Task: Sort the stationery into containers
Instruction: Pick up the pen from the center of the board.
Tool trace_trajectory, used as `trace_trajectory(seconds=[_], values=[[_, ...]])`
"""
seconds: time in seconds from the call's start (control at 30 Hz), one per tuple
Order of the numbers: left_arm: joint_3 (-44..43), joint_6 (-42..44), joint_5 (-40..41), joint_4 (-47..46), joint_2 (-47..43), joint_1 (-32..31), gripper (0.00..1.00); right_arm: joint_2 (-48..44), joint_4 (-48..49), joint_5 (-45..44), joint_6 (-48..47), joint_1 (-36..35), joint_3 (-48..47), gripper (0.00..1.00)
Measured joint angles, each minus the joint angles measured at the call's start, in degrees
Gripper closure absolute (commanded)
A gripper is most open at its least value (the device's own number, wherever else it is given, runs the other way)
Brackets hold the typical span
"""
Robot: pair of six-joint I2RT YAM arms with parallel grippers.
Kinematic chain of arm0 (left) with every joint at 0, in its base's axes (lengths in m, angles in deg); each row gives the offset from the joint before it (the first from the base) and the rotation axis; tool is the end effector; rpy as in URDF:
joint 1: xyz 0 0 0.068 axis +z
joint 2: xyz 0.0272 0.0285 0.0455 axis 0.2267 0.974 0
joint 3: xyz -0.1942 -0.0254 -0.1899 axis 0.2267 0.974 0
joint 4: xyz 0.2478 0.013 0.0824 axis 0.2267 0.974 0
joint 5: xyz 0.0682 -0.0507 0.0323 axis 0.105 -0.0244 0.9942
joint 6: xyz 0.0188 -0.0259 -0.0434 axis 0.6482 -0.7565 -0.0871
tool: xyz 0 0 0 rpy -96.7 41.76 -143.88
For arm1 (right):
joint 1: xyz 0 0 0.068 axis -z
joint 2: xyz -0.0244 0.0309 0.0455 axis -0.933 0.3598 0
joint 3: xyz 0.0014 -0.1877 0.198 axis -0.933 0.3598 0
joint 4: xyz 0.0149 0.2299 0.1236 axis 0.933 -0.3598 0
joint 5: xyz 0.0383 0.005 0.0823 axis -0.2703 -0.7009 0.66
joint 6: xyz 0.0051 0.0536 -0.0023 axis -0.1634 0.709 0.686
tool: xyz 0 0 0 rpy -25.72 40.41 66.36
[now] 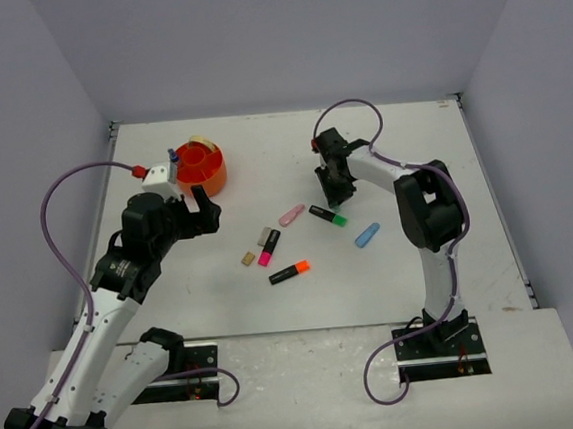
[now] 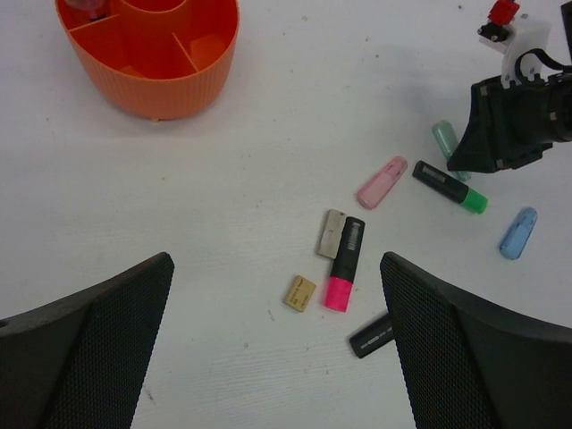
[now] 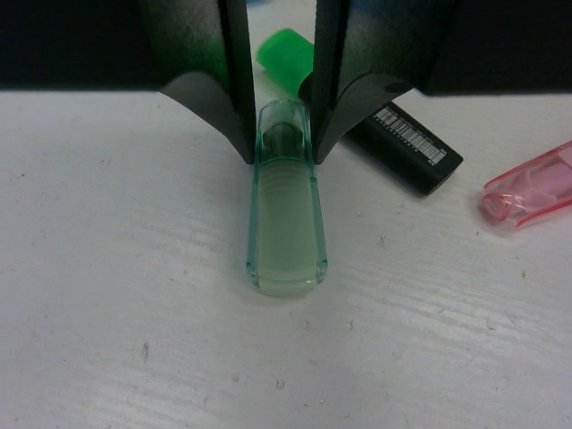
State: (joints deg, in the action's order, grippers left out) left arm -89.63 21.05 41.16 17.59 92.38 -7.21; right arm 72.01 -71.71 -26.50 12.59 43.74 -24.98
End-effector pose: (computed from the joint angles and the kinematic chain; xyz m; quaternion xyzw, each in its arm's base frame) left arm 0.1679 -0.0587 0.3266 -0.0454 0.8488 -0.1608 0.5017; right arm 0.3918 0.1824 0.1611 -0.1224 0.9770 0.0330 0.1714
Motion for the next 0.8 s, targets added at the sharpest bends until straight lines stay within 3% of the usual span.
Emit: trace_trajectory(seconds=[0.17,0.27,0.47,0.53,0.6,0.8], values=[[-1.02,-3.78,-5.53,-4.65,3.77,0.00,0.00,-2.94,0.45,-2.70,1.13,-0.22,1.02,1.00],[-1.23,-8.87,-11.42,-10.25,8.81,0.00,0.00,-11.73,2.64,-3.45,1.20,-1.76,5.07,1.00],[-1.45,-18.47,-21.73,-23.21,17.50,-0.87,0.01,-33.50,10.09,-3.61,1.27,-14.63,10.74,1.00],[-1.50,-21.04,-24.36,-27.45,19.29,-1.46,0.06,-38.99,12.82,-1.81,1.84,-18.11,12.72,1.00],[-1.50,-23.08,-26.39,-31.12,20.41,-1.90,0.11,-42.19,13.96,-0.78,2.45,-19.10,14.19,1.00],[-1.19,-26.97,-29.97,-40.80,21.01,-5.09,0.14,-43.72,14.38,0.84,3.70,-19.46,15.23,1.00]])
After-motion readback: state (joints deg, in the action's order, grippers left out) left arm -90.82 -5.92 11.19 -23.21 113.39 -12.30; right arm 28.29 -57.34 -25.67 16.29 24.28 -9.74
